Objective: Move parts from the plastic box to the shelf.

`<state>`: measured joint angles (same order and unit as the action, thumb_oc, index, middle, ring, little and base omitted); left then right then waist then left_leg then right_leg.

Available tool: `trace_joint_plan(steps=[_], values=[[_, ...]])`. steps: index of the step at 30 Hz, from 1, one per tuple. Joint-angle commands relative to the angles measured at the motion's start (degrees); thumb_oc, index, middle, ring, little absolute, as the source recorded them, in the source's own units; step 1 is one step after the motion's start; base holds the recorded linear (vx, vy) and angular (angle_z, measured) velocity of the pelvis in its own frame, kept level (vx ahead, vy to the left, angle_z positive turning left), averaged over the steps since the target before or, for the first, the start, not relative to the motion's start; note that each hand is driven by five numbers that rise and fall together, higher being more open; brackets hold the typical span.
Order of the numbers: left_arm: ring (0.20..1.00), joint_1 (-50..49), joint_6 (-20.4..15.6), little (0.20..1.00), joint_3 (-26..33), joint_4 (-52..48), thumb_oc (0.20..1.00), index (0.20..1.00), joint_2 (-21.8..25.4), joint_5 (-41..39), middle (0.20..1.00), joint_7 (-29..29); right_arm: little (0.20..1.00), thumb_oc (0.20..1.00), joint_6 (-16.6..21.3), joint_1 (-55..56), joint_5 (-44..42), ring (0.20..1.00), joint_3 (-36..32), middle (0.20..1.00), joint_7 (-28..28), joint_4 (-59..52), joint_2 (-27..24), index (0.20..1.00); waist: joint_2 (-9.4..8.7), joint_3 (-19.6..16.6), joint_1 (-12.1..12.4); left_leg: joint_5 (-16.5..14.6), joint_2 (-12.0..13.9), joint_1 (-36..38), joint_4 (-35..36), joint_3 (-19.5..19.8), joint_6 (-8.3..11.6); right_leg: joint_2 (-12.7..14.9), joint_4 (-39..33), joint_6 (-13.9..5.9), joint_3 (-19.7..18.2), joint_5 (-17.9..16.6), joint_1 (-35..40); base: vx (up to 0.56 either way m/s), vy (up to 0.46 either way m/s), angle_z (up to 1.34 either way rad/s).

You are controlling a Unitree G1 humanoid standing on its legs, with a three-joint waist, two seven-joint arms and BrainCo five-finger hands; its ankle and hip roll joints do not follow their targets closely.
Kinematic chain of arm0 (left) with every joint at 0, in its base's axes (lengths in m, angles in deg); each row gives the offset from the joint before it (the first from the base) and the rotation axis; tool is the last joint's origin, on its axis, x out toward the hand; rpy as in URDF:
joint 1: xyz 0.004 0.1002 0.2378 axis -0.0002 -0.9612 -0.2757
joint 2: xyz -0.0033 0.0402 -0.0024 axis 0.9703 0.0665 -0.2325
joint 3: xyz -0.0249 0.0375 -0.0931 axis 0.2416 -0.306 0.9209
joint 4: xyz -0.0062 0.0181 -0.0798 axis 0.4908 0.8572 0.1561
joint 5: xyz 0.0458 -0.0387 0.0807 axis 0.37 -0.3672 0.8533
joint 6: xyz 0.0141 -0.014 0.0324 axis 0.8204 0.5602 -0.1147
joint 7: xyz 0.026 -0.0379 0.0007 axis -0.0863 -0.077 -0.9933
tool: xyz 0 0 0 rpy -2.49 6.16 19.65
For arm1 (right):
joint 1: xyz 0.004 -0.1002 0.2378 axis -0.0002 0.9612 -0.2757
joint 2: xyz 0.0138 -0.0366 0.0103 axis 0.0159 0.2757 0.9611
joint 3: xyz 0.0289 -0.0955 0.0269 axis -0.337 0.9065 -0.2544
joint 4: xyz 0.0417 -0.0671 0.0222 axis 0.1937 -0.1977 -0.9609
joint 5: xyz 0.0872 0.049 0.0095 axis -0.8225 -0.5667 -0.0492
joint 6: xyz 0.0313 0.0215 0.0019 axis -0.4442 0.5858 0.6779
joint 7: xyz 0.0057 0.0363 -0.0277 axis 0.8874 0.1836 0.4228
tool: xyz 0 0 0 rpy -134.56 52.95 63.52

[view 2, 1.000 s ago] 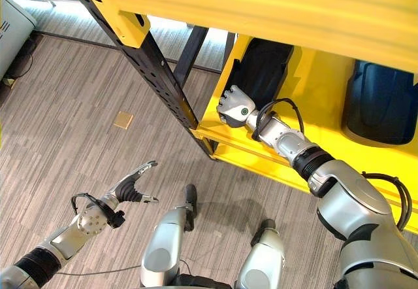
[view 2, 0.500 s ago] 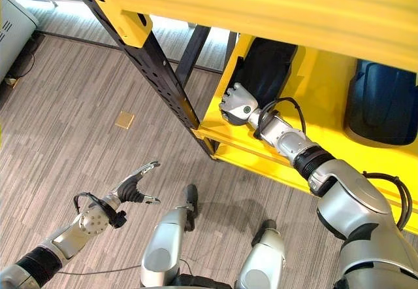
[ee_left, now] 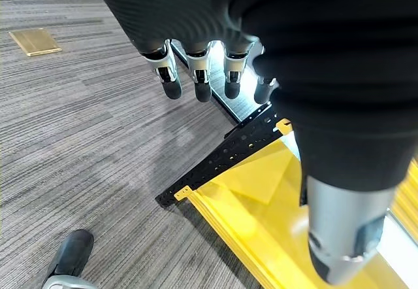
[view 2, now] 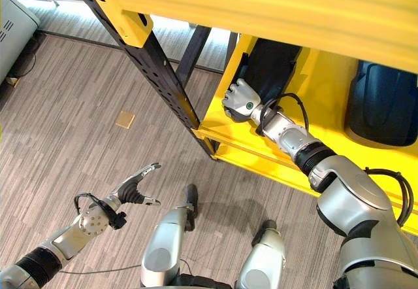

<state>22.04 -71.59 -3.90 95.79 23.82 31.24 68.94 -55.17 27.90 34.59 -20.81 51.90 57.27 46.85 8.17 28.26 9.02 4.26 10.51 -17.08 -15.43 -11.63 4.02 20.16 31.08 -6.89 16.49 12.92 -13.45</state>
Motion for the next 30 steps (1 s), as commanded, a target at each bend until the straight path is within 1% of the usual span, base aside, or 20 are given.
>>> trace_joint_plan(steps=[1, 2, 8, 9, 11, 12, 15, 17, 18, 19, 20, 21, 23, 24, 25, 27, 28, 30], values=[[1.0, 1.4, -2.3, 1.0, -0.7, -3.3, 1.0, 1.0, 3.9, -1.0, 1.0, -0.4, 1.0, 1.0, 1.4, -6.9, 0.5, 1.0, 0.3, 1.0, 2.3, 0.9, -2.6, 1.0, -0.65, 1.2, 1.6, -8.4, 2.2, 2.1, -7.2, -1.4, -0.41, 2.8, 3.6, -1.1, 2.4, -1.3, 0.5, 0.0, 0.0, 0.0], [1.0, 1.5, -2.1, 1.0, -0.9, -3.4, 1.0, 1.0, 3.8, -1.1, 1.0, -0.5, 1.0, 1.0, 2.2, -6.7, 1.8, 1.0, 0.4, 1.0, 1.9, 0.7, -2.6, 1.0, -0.69, 1.2, 1.6, -8.4, 2.2, 2.1, -7.3, -1.4, -0.42, 2.9, 3.8, -1.11, 2.3, -1.3, 0.3, 0.0, 0.0, 0.0], [1.0, 1.4, -2.7, 1.0, -0.7, -2.8, 1.0, 1.0, 3.8, -0.9, 1.0, -0.8, 1.0, 1.0, 3.1, -6.4, 3.2, 1.0, 1.5, 1.0, 1.1, 0.1, -2.9, 1.0, -0.96, 1.2, 1.8, -8.5, 2.2, 2.0, -7.4, -1.5, -0.43, 2.9, 3.8, -1.18, 2.4, -1.3, 0.3, 0.0, 0.0, 0.0], [1.0, 1.2, -2.9, 1.0, -0.6, -2.7, 1.0, 1.0, 3.7, -0.8, 1.0, -0.8, 1.0, 1.0, 2.1, -6.1, 2.8, 1.0, 1.7, 1.0, 1.9, -0.2, -3.1, 1.0, -1.0, 1.3, 1.8, -8.5, 2.3, 1.9, -7.4, -1.4, -0.45, 2.9, 3.8, -1.17, 2.4, -1.3, 0.3, 0.0, 0.0, 0.0], [1.0, 1.1, -3.0, 1.0, -0.6, -2.7, 1.0, 1.0, 3.8, -0.8, 1.0, -0.7, 1.0, 1.0, 1.1, -6.0, 2.0, 1.0, 1.6, 1.0, 2.7, -0.3, -3.1, 1.0, -1.0, 1.2, 1.7, -8.5, 2.4, 1.8, -7.5, -1.4, -0.47, 2.9, 3.9, -1.15, 2.4, -1.3, 0.2, 0.0, 0.0, 0.0], [1.0, 0.9, -3.3, 1.0, -0.8, -2.7, 1.0, 1.0, 3.8, -0.8, 1.0, -0.8, 1.0, 1.0, 0.2, -5.7, 1.7, 1.0, 0.8, 1.0, 6.1, 0.0, -2.9, 1.0, -0.93, 1.3, 1.6, -8.5, 2.4, 1.8, -7.5, -1.4, -0.43, 2.9, 4.0, -1.14, 2.3, -1.2, 0.1, 0.0, 0.0, 0.0], [1.0, 0.9, -3.2, 1.0, -1.0, -2.5, 1.0, 1.0, 3.6, -1.0, 1.0, -1.2, 1.0, 1.0, 0.5, -5.0, 0.7, 1.0, -0.3, 1.0, 7.0, -0.2, -2.6, 1.0, -0.95, 1.3, 1.4, -8.6, 2.4, 1.8, -7.6, -1.5, -0.4, 2.8, 4.0, -1.18, 2.1, -1.2, 0.0, 0.0, 0.0, 0.0], [1.0, 0.8, -3.1, 1.0, -1.0, -2.5, 1.0, 1.0, 3.5, -1.0, 1.0, -1.3, 1.0, 1.0, 1.4, -4.3, 0.8, 1.0, -0.9, 1.0, 7.7, -0.8, -2.7, 1.0, -1.01, 1.3, 1.2, -8.6, 2.4, 1.9, -7.5, -1.6, -0.38, 2.6, 3.8, -1.24, 1.9, -1.2, 0.0, 0.0, 0.0, 0.0], [1.0, 1.0, -3.1, 1.0, -1.0, -2.5, 1.0, 1.0, 3.4, -1.0, 1.0, -1.2, 1.0, 1.0, 1.3, -4.0, 1.0, 1.0, -1.0, 1.0, 7.1, -1.2, -2.7, 1.0, -1.03, 1.3, 1.1, -8.5, 2.4, 1.9, -7.4, -1.6, -0.35, 2.6, 3.8, -1.33, 1.9, -1.2, 0.0, 0.0, 0.0, 0.0], [1.0, 1.0, -3.1, 1.0, -0.9, -2.5, 1.0, 1.0, 3.3, -0.9, 1.0, -1.3, 1.0, 1.0, 1.5, -3.5, 0.5, 1.0, -1.0, 1.0, 5.2, -1.4, -2.7, 1.0, -1.13, 1.3, 0.8, -8.6, 2.5, 1.9, -7.5, -1.7, -0.31, 2.4, 3.6, -1.37, 1.6, -1.3, -0.1, 0.0, 0.0, 0.0], [1.0, 1.0, -3.1, 1.0, -1.0, -2.5, 1.0, 1.0, 3.3, -0.9, 1.0, -1.4, 1.0, 1.0, 1.5, -3.5, 0.5, 1.0, -0.9, 1.0, 5.1, -1.4, -2.8, 1.0, -1.13, 1.3, 0.8, -8.6, 2.5, 2.0, -7.4, -1.7, -0.31, 2.4, 3.6, -1.38, 1.6, -1.3, 0.0, 0.0, 0.0, 0.0], [1.0, 1.3, -3.2, 1.0, -1.0, -2.3, 1.0, 1.0, 3.2, -1.2, 1.0, -1.7, 1.0, 1.0, 1.6, -3.5, -2.0, 1.0, -0.5, 1.0, 1.8, -1.1, -2.7, 1.0, -1.21, 1.3, 0.6, -8.6, 2.7, 2.1, -7.5, -1.8, -0.29, 2.4, 3.6, -1.4, 1.5, -1.3, 0.0, 0.0, 0.0, 0.0], [1.0, 1.4, -3.3, 1.0, -0.9, -2.1, 1.0, 1.0, 3.3, -1.4, 1.0, -1.6, 1.0, 1.0, 1.6, -3.3, -5.2, 1.0, 0.0, 1.0, -0.5, -1.0, -3.0, 1.0, -1.26, 1.3, 0.6, -8.6, 2.8, 2.1, -7.5, -1.9, -0.27, 2.4, 3.5, -1.37, 1.5, -1.3, 0.0, 0.0, 0.0, 0.0], [1.0, 1.5, -3.3, 1.0, -0.8, -2.1, 1.0, 1.0, 3.5, -1.6, 1.0, -1.4, 1.0, 1.0, 1.5, -3.1, -9.3, 1.0, 0.3, 1.0, -3.4, -0.8, -3.0, 1.0, -1.35, 1.3, 0.5, -8.6, 2.9, 2.1, -7.6, -1.9, -0.24, 2.4, 3.5, -1.36, 1.5, -1.3, 0.1, 0.0, 0.0, 0.0], [1.0, 1.4, -3.3, 1.0, -0.7, -2.1, 1.0, 1.0, 3.5, -1.6, 1.0, -1.4, 1.0, 1.0, 1.4, -3.0, -10.6, 1.0, 0.4, 1.0, -4.2, -0.8, -3.0, 1.0, -1.37, 1.3, 0.4, -8.6, 2.9, 2.2, -7.6, -2.0, -0.23, 2.3, 3.5, -1.35, 1.4, -1.3, 0.1, 0.0, 0.0, 0.0], [1.0, 1.5, -2.9, 1.0, -0.3, -2.3, 1.0, 1.0, 3.8, -1.7, 1.0, -0.9, 1.0, 1.0, 2.5, -2.4, -16.2, 1.0, 0.9, 1.0, -9.5, -0.4, -3.1, 1.0, -1.57, 1.4, 0.2, -8.7, 3.0, 2.3, -7.7, -2.1, -0.22, 2.3, 3.8, -1.33, 1.2, -1.3, -0.2, 0.0, 0.0, 0.0], [1.0, 1.7, -2.8, 1.0, 0.0, -2.3, 1.0, 1.0, 3.9, -1.9, 1.0, -0.7, 1.0, 1.0, 3.9, -2.3, -16.0, 1.0, 1.8, 1.0, -11.1, -0.6, -3.2, 1.0, -1.77, 1.4, 0.0, -8.7, 3.1, 2.3, -7.6, -2.2, -0.17, 2.2, 3.8, -1.38, 1.1, -1.4, -0.3, 0.0, 0.0, 0.0], [1.0, 2.1, -2.6, 1.0, 0.0, -2.1, 1.0, 1.0, 4.1, -2.4, 1.0, -0.6, 1.0, 1.0, 4.7, -2.4, -15.7, 1.0, 2.4, 1.0, -11.5, -0.4, -3.3, 1.0, -1.86, 1.4, -0.1, -8.6, 3.1, 2.3, -7.6, -2.3, -0.2, 2.2, 3.8, -1.33, 1.0, -1.4, -0.2, 0.0, 0.0, 0.0]])
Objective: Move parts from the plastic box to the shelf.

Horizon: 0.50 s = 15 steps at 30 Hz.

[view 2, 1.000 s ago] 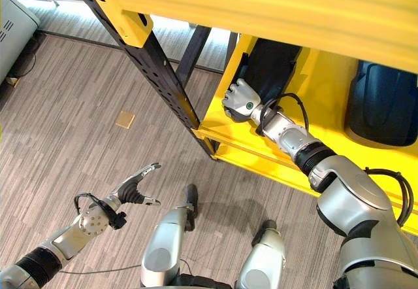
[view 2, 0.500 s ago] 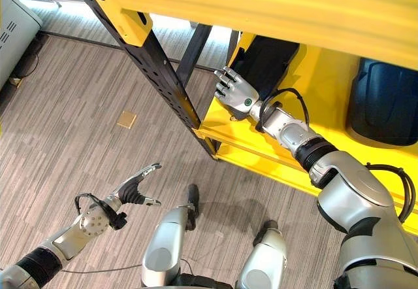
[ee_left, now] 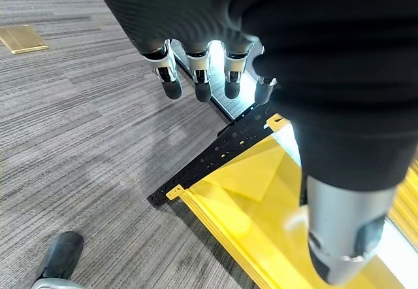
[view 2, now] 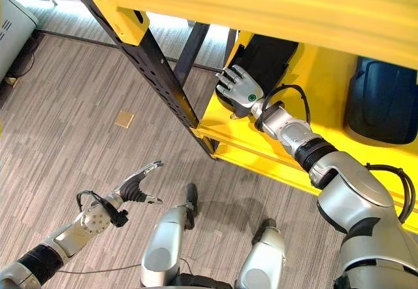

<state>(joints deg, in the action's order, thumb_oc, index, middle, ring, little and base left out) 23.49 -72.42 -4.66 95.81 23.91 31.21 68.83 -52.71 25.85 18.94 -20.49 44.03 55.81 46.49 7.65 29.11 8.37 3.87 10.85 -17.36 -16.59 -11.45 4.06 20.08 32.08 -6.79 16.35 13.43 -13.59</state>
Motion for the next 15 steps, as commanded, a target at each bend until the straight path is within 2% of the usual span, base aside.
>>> trace_joint_plan(steps=[1, 4, 7, 15], values=[[1.0, 0.8, -1.7, 1.0, 0.8, -2.1, 1.0, 1.0, 4.1, -2.6, 1.0, -0.4, 1.0, 1.0, 2.3, -0.4, 0.0, 1.0, 2.3, 1.0, -4.2, 1.0, -3.0, 1.0, -1.4, 0.6, 0.5, -8.2, 2.8, 2.6, -6.5, -2.5, -0.25, 2.3, 2.8, -1.45, 1.1, -1.9, -0.1, 0.0, 0.0, 0.0], [1.0, 0.9, -1.8, 1.0, 1.1, -2.1, 1.0, 1.0, 4.0, -2.2, 1.0, -0.1, 1.0, 1.0, 2.9, -0.4, 1.3, 1.0, 2.9, 1.0, -5.6, 0.4, -3.3, 1.0, -1.56, 0.6, 0.5, -8.2, 2.9, 2.6, -6.4, -2.6, -0.28, 2.2, 2.7, -1.44, 1.2, -2.0, -0.1, 0.0, 0.0, 0.0], [1.0, 0.8, -1.6, 1.0, 1.7, -2.2, 1.0, 1.0, 4.1, -2.0, 1.0, 0.3, 1.0, 1.0, 4.0, 0.0, 3.3, 1.0, 4.2, 1.0, -9.4, -0.8, -4.0, 1.0, -1.98, 0.6, 0.6, -8.1, 3.0, 2.5, -6.3, -2.7, -0.26, 2.1, 2.5, -1.52, 1.2, -2.2, -0.3, 0.0, 0.0, 0.0], [1.0, -0.2, -2.3, 1.0, 2.7, -1.7, 1.0, 1.0, 3.5, -0.8, 1.0, 0.3, 1.0, 1.0, 7.3, 1.9, 7.6, 1.0, 4.0, 1.0, -10.6, -3.6, -4.9, 1.0, -2.62, 0.5, 0.6, -7.6, 2.9, 2.7, -5.7, -2.9, -0.2, 1.9, 2.0, -1.75, 1.3, -2.5, -0.1, 0.0, 0.0, 0.0]])
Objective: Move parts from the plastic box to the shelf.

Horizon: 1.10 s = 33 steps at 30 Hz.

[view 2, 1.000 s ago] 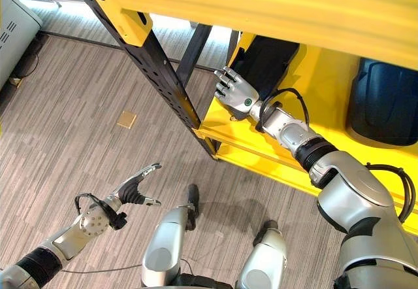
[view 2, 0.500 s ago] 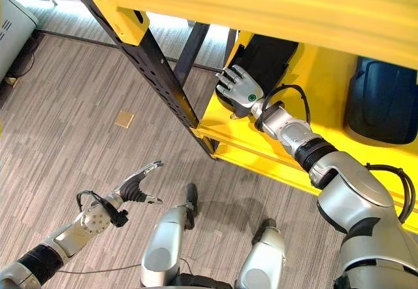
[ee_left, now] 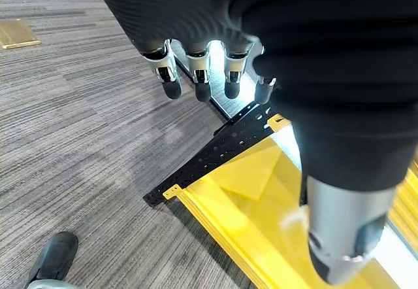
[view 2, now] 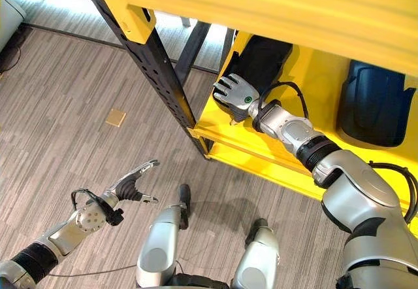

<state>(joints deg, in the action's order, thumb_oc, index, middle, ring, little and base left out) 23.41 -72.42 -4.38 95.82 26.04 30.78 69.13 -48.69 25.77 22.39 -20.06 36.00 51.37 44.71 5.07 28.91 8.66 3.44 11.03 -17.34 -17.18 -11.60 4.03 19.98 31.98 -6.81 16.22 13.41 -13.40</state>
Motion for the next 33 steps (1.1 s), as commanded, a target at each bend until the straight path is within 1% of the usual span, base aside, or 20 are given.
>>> trace_joint_plan(steps=[1, 5, 9, 19, 22, 27, 31, 33], values=[[1.0, -0.3, -2.5, 1.0, 2.4, -1.4, 1.0, 1.0, 1.2, 0.0, 1.0, -0.1, 1.0, 1.0, 3.4, 2.4, 4.7, 1.0, 3.6, 1.0, -2.4, 0.8, -3.3, 1.0, -0.13, 0.6, 0.3, -7.1, 2.8, 2.7, -5.0, -2.7, -0.11, 2.0, 2.0, -1.76, 1.4, -2.5, -0.3, 0.0, 0.0, 0.0], [1.0, -0.9, -3.2, 1.0, 2.7, -1.0, 1.0, 1.0, 1.2, 0.3, 1.0, 0.1, 1.0, 1.0, 3.5, 3.7, 7.9, 1.0, 3.1, 1.0, -0.9, 0.0, -3.9, 1.0, -0.34, 0.4, 0.2, -7.1, 3.0, 2.7, -5.1, -2.8, 0.02, 2.0, 1.8, -1.76, 1.5, -2.5, 0.0, 0.0, 0.0, 0.0], [1.0, -0.8, -3.1, 1.0, 2.5, -0.7, 1.0, 1.0, 1.0, 0.3, 1.0, -0.2, 1.0, 1.0, 3.8, 4.0, 9.0, 1.0, 2.8, 1.0, -0.3, -0.1, -3.9, 1.0, -0.4, 0.3, 0.1, -7.3, 3.1, 2.7, -5.3, -2.8, -0.04, 1.9, 2.1, -1.71, 1.4, -2.4, -0.2, 0.0, 0.0, 0.0], [1.0, -1.1, -3.4, 1.0, 2.5, 0.0, 1.0, 1.0, 0.4, 0.7, 1.0, -0.6, 1.0, 1.0, 4.8, 4.2, 12.1, 1.0, 2.6, 1.0, -0.4, -1.3, -4.3, 1.0, -0.56, 0.2, 0.0, -7.2, 3.2, 2.7, -5.3, -2.8, 0.09, 1.8, 2.4, -1.64, 1.2, -2.2, -0.4, 0.0, 0.0, 0.0], [1.0, -1.1, -3.7, 1.0, 2.6, 0.2, 1.0, 1.0, 0.6, 0.6, 1.0, -0.4, 1.0, 1.0, 4.3, 4.5, 12.9, 1.0, 2.5, 1.0, 0.9, -1.3, -4.4, 1.0, -0.55, 0.2, 0.0, -7.1, 3.2, 2.6, -5.4, -2.7, 0.08, 1.8, 2.6, -1.6, 1.2, -2.2, -0.5, 0.0, 0.0, 0.0], [1.0, -1.3, -3.8, 1.0, 2.4, 0.5, 1.0, 1.0, 0.2, 1.0, 1.0, -0.7, 1.0, 1.0, 4.3, 4.8, 17.9, 1.0, 2.0, 1.0, 1.3, -1.0, -4.3, 1.0, -0.53, 0.1, 0.1, -7.1, 3.2, 2.6, -5.3, -2.7, 0.17, 1.8, 2.7, -1.59, 1.3, -2.2, -0.6, 0.0, 0.0, 0.0], [1.0, -1.4, -3.7, 1.0, 2.3, 0.5, 1.0, 1.0, 0.2, 1.0, 1.0, -0.8, 1.0, 1.0, 4.5, 4.9, 20.1, 1.0, 1.7, 1.0, 1.2, -0.5, -4.4, 1.0, -0.53, 0.1, 0.1, -7.0, 3.3, 2.7, -5.2, -2.7, 0.21, 1.9, 2.8, -1.54, 1.3, -2.1, -0.6, 0.0, 0.0, 0.0], [1.0, -1.6, -4.2, 1.0, 2.3, 0.6, 1.0, 1.0, 0.3, 0.9, 1.0, -0.6, 1.0, 1.0, 4.9, 4.9, 21.0, 1.0, 1.6, 1.0, 1.2, 0.0, -4.7, 1.0, -0.5, 0.0, 0.2, -7.1, 3.3, 2.7, -5.3, -2.7, 0.23, 1.9, 3.0, -1.48, 1.4, -2.0, -0.6, 0.0, 0.0, 0.0]])
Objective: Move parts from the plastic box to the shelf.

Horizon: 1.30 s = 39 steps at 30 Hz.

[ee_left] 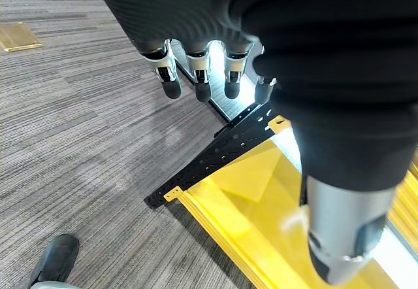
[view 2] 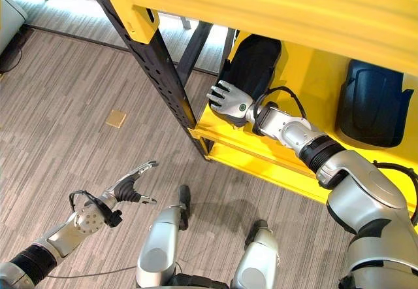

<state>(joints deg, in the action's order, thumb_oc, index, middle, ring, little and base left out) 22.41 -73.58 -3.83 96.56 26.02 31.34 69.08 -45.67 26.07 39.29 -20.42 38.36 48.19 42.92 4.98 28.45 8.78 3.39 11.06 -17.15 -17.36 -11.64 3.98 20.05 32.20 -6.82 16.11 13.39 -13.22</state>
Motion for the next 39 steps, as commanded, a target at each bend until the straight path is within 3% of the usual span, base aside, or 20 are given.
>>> trace_joint_plan(steps=[1, 10, 13, 17, 20, 29, 30, 38, 39], values=[[1.0, -0.7, -3.1, 1.0, 1.8, -0.1, 1.0, 1.0, 0.3, 0.4, 1.0, -0.5, 1.0, 1.0, 1.9, 4.6, 4.3, 1.0, 1.9, 1.0, -1.1, 3.2, -2.9, 1.0, -0.41, 0.5, 0.1, -7.0, 3.3, 2.5, -5.1, -2.6, 0.27, 1.9, 2.8, -1.46, 1.5, -2.0, -0.8, 0.0, 0.0, 0.0], [1.0, -0.6, -3.1, 1.0, 1.8, -0.1, 1.0, 1.0, 0.3, 0.6, 1.0, -0.6, 1.0, 1.0, 0.9, 5.1, 4.3, 1.0, 1.6, 1.0, -1.8, 2.7, -3.8, 1.0, -0.52, 0.5, -0.1, -6.9, 3.4, 2.4, -5.2, -2.6, 0.31, 1.9, 3.4, -1.38, 1.3, -1.9, -1.3, 0.0, 0.0, 0.0], [1.0, -0.6, -3.1, 1.0, 1.6, -0.1, 1.0, 1.0, 0.3, 0.9, 1.0, -0.6, 1.0, 1.0, -3.4, 5.5, 2.3, 1.0, 1.0, 1.0, -1.2, 2.7, -3.9, 1.0, -0.53, 0.5, -0.2, -6.9, 3.4, 2.5, -5.3, -2.6, 0.34, 1.8, 3.4, -1.33, 1.2, -1.9, -1.3, 0.0, 0.0, 0.0], [1.0, -0.2, -2.2, 1.0, 0.9, -0.4, 1.0, 1.0, 0.0, 0.4, 1.0, -1.5, 1.0, 1.0, -14.1, 6.4, -5.6, 1.0, -1.2, 1.0, 3.1, 3.4, -3.2, 1.0, -0.27, 0.7, -1.1, -7.2, 3.6, 2.4, -5.6, -2.7, 0.32, 1.7, 3.5, -1.49, 0.6, -2.0, -1.6, 0.0, 0.0, 0.0], [1.0, 0.7, -1.3, 1.0, 0.4, -0.6, 1.0, 1.0, 0.1, -0.6, 1.0, -1.5, 1.0, 1.0, -15.7, 6.7, -11.7, 1.0, -2.9, 1.0, 8.3, 4.2, -2.4, 1.0, 0.02, 0.7, -1.7, -7.2, 3.7, 2.5, -5.5, -3.0, 0.31, 1.6, 3.3, -1.59, 0.3, -2.0, -1.7, 0.0, 0.024, 0.01], [1.0, 2.7, 0.9, 1.0, -0.7, -1.5, 1.0, 1.0, 0.3, -2.4, 1.0, -1.6, 1.0, 1.0, -12.0, 7.0, -18.7, 1.0, -8.4, 1.0, 20.9, 5.7, -0.4, 1.0, 1.03, 0.7, -2.7, -6.6, 3.9, 2.2, -5.5, -3.9, -0.31, 1.4, 2.9, -0.86, 0.2, -2.9, -2.1, -0.02, 0.029, -0.03], [1.0, 2.8, 1.7, 1.0, -0.8, -2.0, 1.0, 1.0, 0.2, -2.8, 1.0, -1.7, 1.0, 1.0, -10.3, 7.1, -19.0, 1.0, -9.6, 1.0, 22.7, 4.6, -0.4, 1.0, 1.22, 0.7, -3.0, -6.8, 3.8, 2.3, -5.6, -3.8, -0.31, 1.4, 3.1, -0.78, 0.1, -2.8, -2.2, 0.01, 0.039, -0.03], [1.0, 2.4, 1.9, 1.0, -0.6, -2.0, 1.0, 1.0, -0.2, -3.3, 1.0, -1.7, 1.0, 1.0, -6.4, 7.2, -22.5, 1.0, -10.8, 1.0, 22.8, -0.4, -1.0, 1.0, 1.3, 0.6, -3.5, -6.6, 3.5, 2.9, -5.0, -3.9, -0.21, 1.2, 2.9, -0.62, -0.1, -2.7, -2.0, 0.0, 0.005, 0.0], [1.0, 2.3, 2.2, 1.0, -0.5, -2.3, 1.0, 1.0, -0.3, -3.3, 1.0, -1.9, 1.0, 1.0, -5.3, 7.5, -24.7, 1.0, -11.7, 1.0, 20.7, -3.0, -1.1, 1.0, 1.23, 0.7, -3.8, -6.5, 3.4, 3.0, -4.7, -3.9, -0.07, 1.1, 2.8, -0.7, -0.4, -2.7, -2.0, 0.0, 0.0, 0.0]])
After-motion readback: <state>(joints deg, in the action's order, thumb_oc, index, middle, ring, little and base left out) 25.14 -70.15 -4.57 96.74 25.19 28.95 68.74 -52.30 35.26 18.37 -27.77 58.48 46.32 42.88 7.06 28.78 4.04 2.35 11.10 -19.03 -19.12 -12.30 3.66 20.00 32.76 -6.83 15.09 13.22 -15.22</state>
